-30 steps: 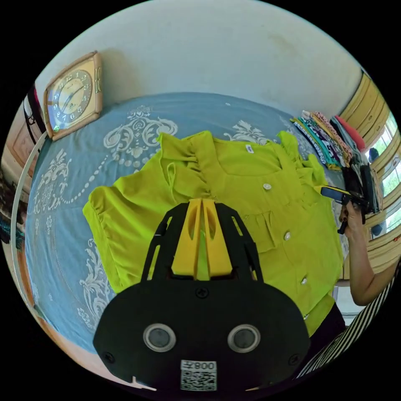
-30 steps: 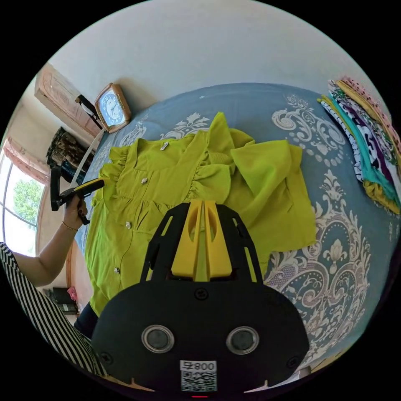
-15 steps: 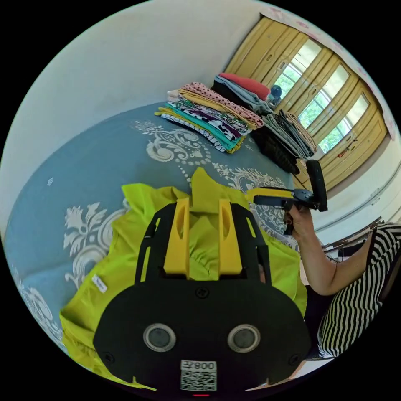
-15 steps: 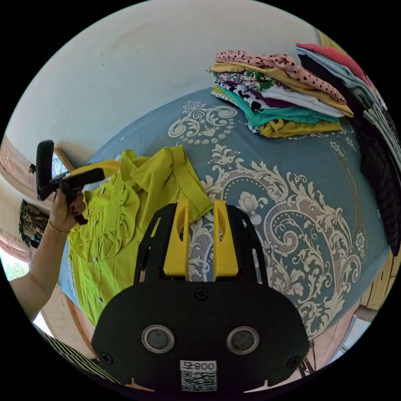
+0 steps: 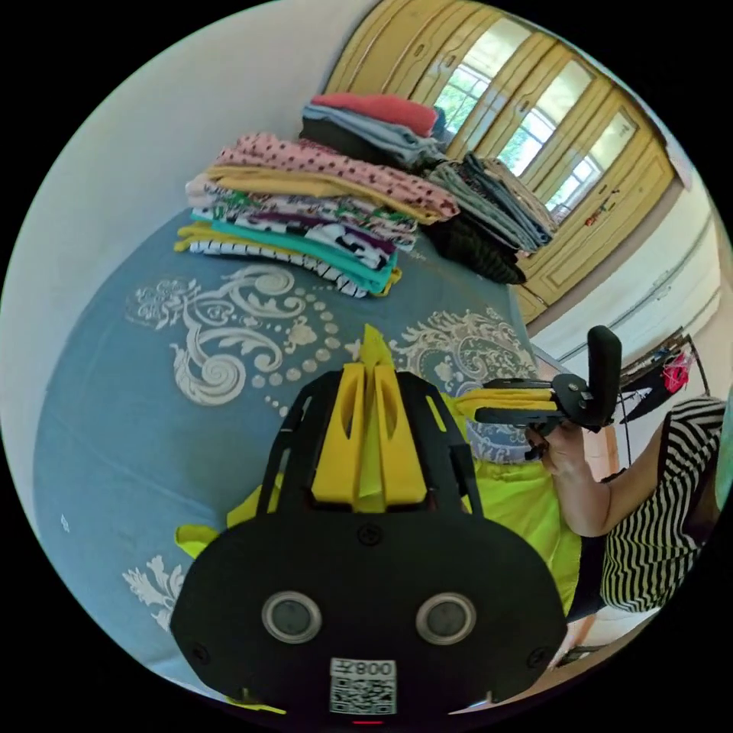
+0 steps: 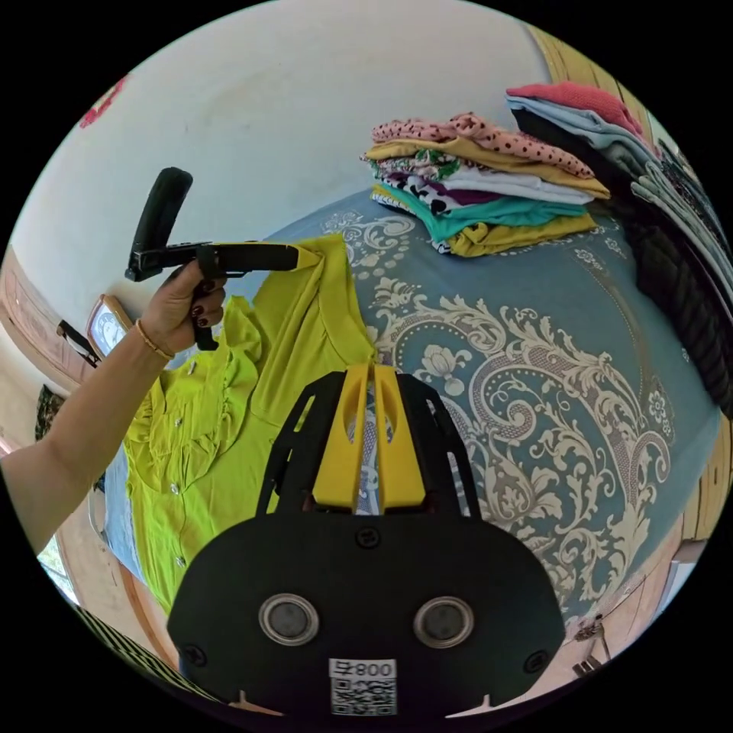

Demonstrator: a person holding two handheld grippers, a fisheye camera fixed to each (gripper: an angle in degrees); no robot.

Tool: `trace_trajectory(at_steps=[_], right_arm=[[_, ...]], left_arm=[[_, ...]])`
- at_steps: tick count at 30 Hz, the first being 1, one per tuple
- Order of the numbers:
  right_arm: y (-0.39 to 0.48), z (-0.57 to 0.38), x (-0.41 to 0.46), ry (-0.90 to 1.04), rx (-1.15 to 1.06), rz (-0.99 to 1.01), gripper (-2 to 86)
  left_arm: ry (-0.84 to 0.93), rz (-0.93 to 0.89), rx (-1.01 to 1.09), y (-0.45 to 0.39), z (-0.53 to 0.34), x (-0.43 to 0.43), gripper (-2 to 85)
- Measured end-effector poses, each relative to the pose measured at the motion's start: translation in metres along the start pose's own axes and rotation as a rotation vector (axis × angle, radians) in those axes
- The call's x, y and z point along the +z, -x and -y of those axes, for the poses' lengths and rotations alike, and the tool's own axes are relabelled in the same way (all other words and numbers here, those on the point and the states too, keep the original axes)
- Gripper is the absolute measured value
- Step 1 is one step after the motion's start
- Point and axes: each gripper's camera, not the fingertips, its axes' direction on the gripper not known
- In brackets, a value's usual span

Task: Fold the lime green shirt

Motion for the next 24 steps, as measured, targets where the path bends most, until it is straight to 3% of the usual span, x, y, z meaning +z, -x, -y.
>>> trace_trajectory(at_steps=[4,9,15,19,24], right_arm=[[-0.007,-0.006,-0.043,-0.071,0.015,0.011,1.0],[-0.024,-0.008,-0.029,0.096,0.046,0.034,1.1],[-0.041,-0.01,-0.061,0.07,0.067,0.123,2.3],[-0.048,-0.01,-0.078,0.063,0.086,0.097,4.0],[-0.054,-0.011,-0.087,0.076,0.103,0.149,7.1]], left_arm=[[0.059,0.036,0.043,0.023,0.014,0.03,2.2],[0.222,0.112,-0.052,0.068,0.007,0.081,2.8],[0.092,-0.031,-0.086,0.103,0.001,0.068,6.4],[0.238,-0.023,-0.04,0.112,0.005,0.102,6.7],[0.25,0.036,0.003,0.117,0.002,0.107,3.3]])
